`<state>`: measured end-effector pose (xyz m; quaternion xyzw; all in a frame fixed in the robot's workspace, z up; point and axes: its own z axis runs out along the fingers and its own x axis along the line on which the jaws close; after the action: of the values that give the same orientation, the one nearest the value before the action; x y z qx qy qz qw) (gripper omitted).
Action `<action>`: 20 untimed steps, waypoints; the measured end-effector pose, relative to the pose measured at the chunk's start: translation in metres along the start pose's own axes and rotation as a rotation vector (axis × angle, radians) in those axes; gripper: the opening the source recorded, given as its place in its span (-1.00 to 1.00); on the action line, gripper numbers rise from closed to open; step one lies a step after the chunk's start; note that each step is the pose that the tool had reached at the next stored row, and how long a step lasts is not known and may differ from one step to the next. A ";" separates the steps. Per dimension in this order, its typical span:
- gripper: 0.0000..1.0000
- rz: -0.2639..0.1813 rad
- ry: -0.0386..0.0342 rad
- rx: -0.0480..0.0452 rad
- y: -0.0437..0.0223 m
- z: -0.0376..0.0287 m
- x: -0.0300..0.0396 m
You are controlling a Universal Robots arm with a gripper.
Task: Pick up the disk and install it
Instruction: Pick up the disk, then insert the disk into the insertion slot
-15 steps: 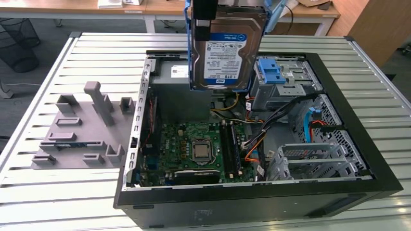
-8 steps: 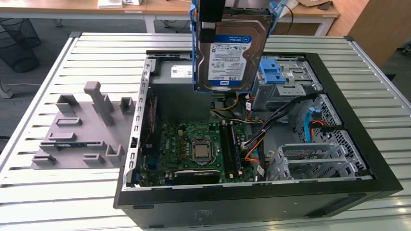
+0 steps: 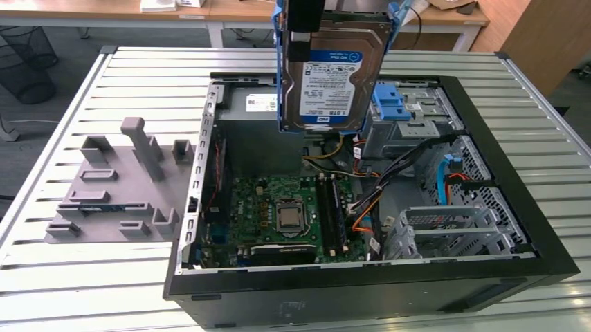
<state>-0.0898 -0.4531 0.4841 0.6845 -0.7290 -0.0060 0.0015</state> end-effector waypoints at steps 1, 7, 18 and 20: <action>-0.26 0.000 -0.0001 0.0000 0.0000 0.0000 0.0000; -0.26 0.000 -0.0001 0.0001 -0.0003 0.0001 0.0008; -0.26 0.000 -0.0001 0.0001 -0.0005 0.0001 0.0036; -0.26 0.000 -0.0001 0.0001 -0.0005 0.0001 0.0038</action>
<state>-0.0895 -0.4570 0.4840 0.6845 -0.7290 -0.0061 0.0014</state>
